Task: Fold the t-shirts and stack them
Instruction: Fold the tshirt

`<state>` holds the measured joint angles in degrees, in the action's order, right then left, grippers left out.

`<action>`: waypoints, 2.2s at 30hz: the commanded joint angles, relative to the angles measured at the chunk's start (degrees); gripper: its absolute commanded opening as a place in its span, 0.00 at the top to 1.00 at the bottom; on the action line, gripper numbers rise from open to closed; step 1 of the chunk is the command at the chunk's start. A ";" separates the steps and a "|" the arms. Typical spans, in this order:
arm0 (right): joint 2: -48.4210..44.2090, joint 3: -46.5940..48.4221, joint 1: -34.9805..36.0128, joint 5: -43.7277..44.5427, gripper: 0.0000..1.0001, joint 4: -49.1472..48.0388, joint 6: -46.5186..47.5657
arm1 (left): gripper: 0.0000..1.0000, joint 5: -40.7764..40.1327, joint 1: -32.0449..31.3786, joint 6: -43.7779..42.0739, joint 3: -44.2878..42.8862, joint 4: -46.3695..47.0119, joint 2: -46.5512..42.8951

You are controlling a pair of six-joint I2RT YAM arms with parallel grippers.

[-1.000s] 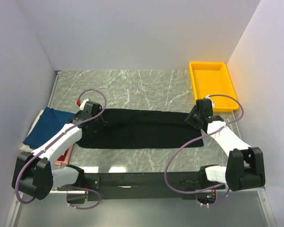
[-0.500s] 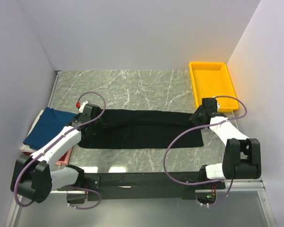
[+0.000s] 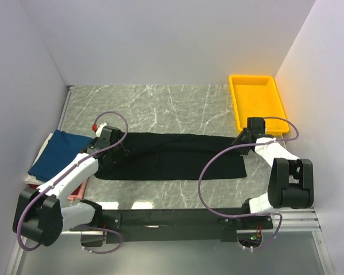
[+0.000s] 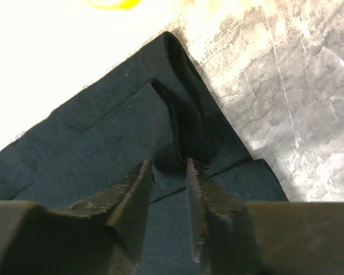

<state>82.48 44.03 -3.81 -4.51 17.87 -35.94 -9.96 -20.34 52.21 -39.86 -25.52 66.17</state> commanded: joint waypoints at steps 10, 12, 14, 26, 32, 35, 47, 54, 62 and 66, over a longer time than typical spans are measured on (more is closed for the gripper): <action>-0.73 0.53 -2.16 -0.85 1.00 -0.91 1.84 | 1.00 -0.50 -0.14 -0.96 -1.63 -0.23 -0.61; -1.61 1.41 -2.60 -0.59 1.00 -0.38 1.93 | 1.00 -1.12 -0.14 -1.14 -2.50 -0.85 -0.60; -3.02 2.63 -3.04 0.03 1.00 0.76 1.76 | 1.00 -1.82 -0.14 -1.32 -3.47 -1.81 -0.61; -8.82 0.46 -3.39 0.47 1.00 3.23 1.93 | 1.00 -0.86 -0.14 0.26 -1.55 -4.10 -4.56; -9.79 -5.96 -4.36 -2.24 0.85 0.42 1.84 | 0.98 2.65 -0.14 1.58 3.11 -1.38 -5.79; -9.44 -7.29 -4.97 -3.22 0.64 -0.11 2.02 | 0.77 3.80 -0.14 2.11 4.61 -0.67 -6.58; -15.07 -5.37 -4.36 -1.46 0.55 1.38 2.46 | 0.53 1.53 -0.14 3.16 1.19 -5.32 -12.55; -9.28 -0.36 -2.34 -1.55 0.55 -0.11 0.53 | 0.56 -6.74 -0.14 5.27 -7.51 -7.26 -6.24; 0.56 5.36 -1.20 1.43 0.55 -1.34 -0.01 | 0.55 -6.66 -0.14 7.47 -14.02 -5.95 8.87; 4.26 6.59 -1.11 3.11 0.55 -1.78 0.44 | 0.56 -5.16 -0.14 7.30 -13.67 -4.10 10.91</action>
<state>84.79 47.94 -5.23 -4.08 17.61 -35.53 -15.25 -20.34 58.41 -51.88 -31.70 77.17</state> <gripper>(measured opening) 0.448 0.443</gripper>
